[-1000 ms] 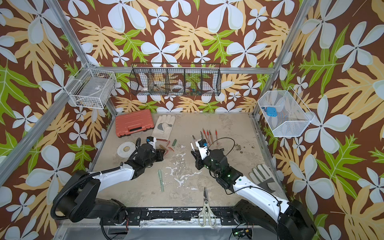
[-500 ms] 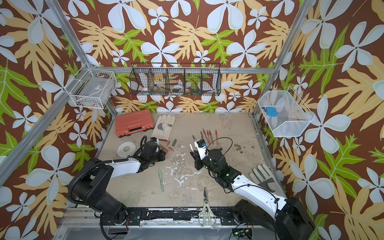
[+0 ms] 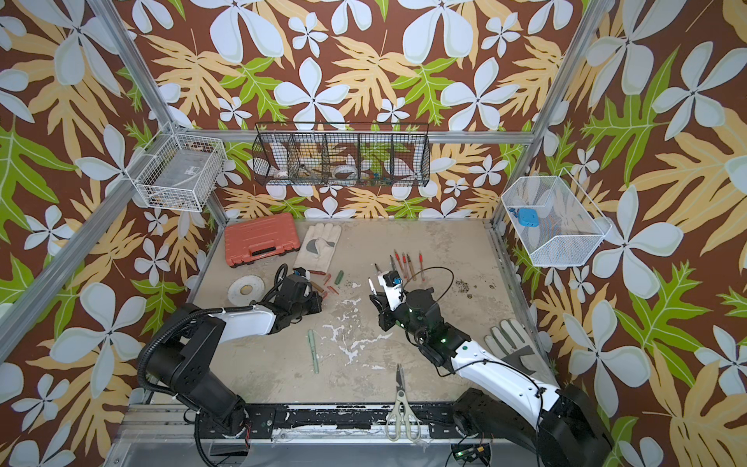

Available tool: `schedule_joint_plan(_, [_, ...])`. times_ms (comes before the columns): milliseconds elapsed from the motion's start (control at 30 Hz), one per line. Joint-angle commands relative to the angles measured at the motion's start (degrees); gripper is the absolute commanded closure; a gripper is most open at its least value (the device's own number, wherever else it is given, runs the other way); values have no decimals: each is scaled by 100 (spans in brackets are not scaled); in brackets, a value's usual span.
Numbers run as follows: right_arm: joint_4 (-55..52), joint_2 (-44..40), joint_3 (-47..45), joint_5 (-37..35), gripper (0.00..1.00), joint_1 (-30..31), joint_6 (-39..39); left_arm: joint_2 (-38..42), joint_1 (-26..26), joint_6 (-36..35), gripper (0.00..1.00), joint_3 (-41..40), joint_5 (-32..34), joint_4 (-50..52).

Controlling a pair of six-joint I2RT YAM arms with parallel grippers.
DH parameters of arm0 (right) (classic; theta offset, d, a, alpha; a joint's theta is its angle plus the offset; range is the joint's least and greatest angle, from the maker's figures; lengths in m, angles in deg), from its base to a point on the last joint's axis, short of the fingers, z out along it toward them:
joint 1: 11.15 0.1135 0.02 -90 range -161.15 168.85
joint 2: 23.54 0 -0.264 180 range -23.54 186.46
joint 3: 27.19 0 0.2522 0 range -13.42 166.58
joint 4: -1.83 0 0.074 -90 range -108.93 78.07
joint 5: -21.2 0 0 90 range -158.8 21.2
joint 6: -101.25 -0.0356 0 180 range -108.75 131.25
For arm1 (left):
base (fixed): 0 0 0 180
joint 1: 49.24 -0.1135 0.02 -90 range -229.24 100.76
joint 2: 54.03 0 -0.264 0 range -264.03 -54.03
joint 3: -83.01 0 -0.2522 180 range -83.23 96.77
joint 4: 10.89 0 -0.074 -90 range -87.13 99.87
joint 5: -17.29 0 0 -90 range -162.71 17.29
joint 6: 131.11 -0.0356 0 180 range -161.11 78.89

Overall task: Remove pen caps from pens
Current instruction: Place the pen cap at the center of the table, then place the pen at the top-right of the table.

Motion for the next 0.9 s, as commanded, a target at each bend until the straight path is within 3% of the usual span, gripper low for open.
schedule_joint_plan(0, [12,-13,2,-34,100,5,27,122,-11,-47,89,-22,-11,55])
schedule_joint_plan(400, [10,-5,30,2,100,-5,15,1278,13,-166,64,-499,172,-257])
schedule_joint_plan(867, [34,35,5,-234,100,-16,59,2998,287,-238,59,-1338,102,-1074])
